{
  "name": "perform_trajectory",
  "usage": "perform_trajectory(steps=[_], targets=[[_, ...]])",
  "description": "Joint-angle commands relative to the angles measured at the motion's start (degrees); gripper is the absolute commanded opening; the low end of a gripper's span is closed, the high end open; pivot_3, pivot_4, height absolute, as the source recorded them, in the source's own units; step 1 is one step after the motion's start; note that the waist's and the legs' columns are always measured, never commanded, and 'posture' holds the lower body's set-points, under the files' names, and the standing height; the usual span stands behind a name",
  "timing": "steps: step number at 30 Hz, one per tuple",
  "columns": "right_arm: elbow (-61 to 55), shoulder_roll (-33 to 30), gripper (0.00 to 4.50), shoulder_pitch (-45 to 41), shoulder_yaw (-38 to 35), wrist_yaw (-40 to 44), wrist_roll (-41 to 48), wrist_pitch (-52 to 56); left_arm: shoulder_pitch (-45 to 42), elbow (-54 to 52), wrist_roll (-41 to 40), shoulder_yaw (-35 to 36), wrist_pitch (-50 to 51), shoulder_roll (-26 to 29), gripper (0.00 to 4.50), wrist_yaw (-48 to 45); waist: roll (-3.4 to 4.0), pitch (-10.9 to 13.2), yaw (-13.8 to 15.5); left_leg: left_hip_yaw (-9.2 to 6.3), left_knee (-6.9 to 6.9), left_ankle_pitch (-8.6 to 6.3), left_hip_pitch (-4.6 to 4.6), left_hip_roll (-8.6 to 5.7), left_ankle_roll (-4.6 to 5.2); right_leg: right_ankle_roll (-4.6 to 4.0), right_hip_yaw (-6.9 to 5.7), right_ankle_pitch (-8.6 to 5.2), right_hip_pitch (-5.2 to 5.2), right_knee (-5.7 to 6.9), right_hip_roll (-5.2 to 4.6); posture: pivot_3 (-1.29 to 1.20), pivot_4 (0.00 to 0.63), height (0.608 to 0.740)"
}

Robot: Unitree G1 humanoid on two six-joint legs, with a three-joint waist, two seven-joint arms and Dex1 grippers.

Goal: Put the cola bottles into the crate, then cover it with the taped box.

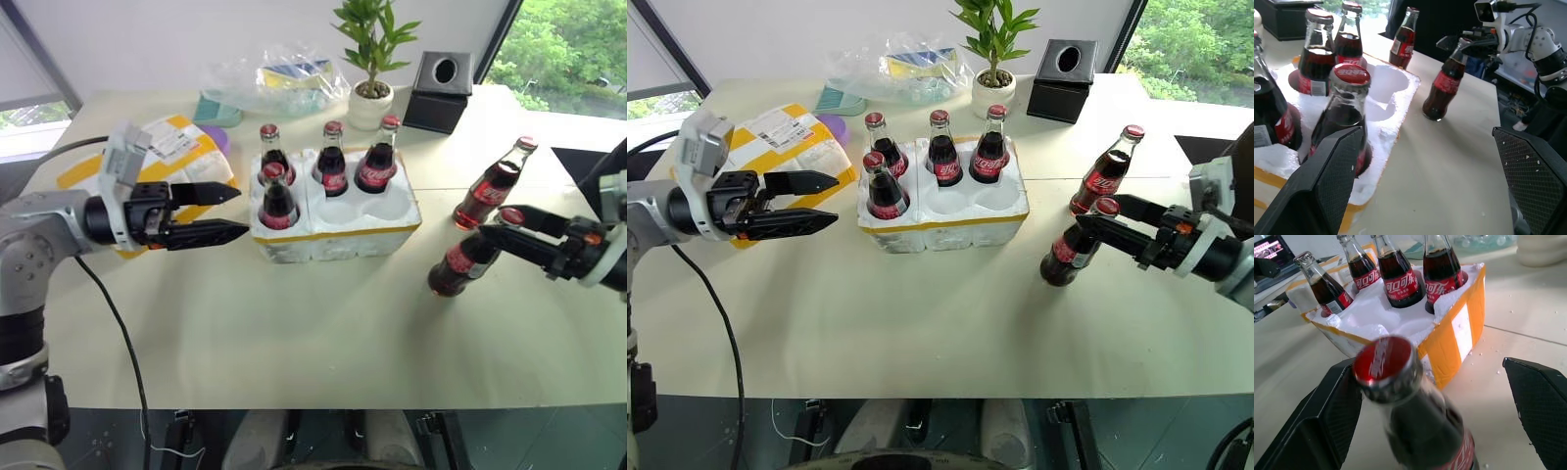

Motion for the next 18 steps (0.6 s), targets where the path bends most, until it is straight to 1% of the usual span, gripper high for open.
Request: perform_trajectory(steps=[1, 6, 9, 12, 18], targets=[[-3.0, 2.8, 4.5, 1.9, 0.2, -3.4, -1.1, -2.4, -0.1, -1.9, -1.1, 0.8, -0.9, 2.0, 4.43, -1.3, 0.01, 0.0, 0.0, 0.0, 0.0, 0.0, 0.0, 0.0, 0.0, 0.0, 0.0, 0.0, 0.0, 0.0, 0.0, 0.0, 0.15, 0.74], [-3.8, 5.8, 4.5, 4.1, 1.9, -5.3, -1.7, -3.8, -1.0, -1.0, -0.9, 0.5, -0.5, 2.7, 4.43, -1.1, 0.02, 0.0, 0.0, -0.01, -0.01, 0.0, 0.0, -0.01, 0.0, 0.0, 0.01, 0.0, -0.02, 0.0, 0.01, 0.0, 0.15, 0.74], [-4.1, 6.9, 4.5, 6.8, 4.4, -5.5, -4.8, -6.9, -0.8, -1.5, -1.1, 0.4, -0.2, 3.2, 4.43, -1.3, 0.02, 0.0, 0.0, -0.02, -0.02, 0.0, 0.0, -0.01, 0.01, 0.0, 0.01, 0.0, -0.01, 0.0, 0.02, 0.0, 0.15, 0.74], [-3.5, 8.3, 4.5, 8.4, 6.1, -5.1, -6.1, -8.9, -0.8, -2.0, -1.6, 0.3, 0.2, 3.2, 4.43, -0.9, 0.02, 0.0, 0.0, -0.02, -0.02, 0.0, 0.0, -0.01, 0.01, 0.0, 0.01, 0.0, -0.01, 0.0, 0.03, 0.0, 0.15, 0.74], [0.3, 11.0, 4.5, 6.2, 8.4, -6.9, -8.7, -12.0, -0.1, -3.2, -1.9, -0.4, 0.2, 3.3, 4.43, -1.0, 0.01, 0.0, -0.1, -0.01, -0.02, 0.0, 0.01, 0.0, 0.0, 0.0, 0.01, 0.0, -0.02, 0.0, 0.04, 0.0, 0.15, 0.74]])
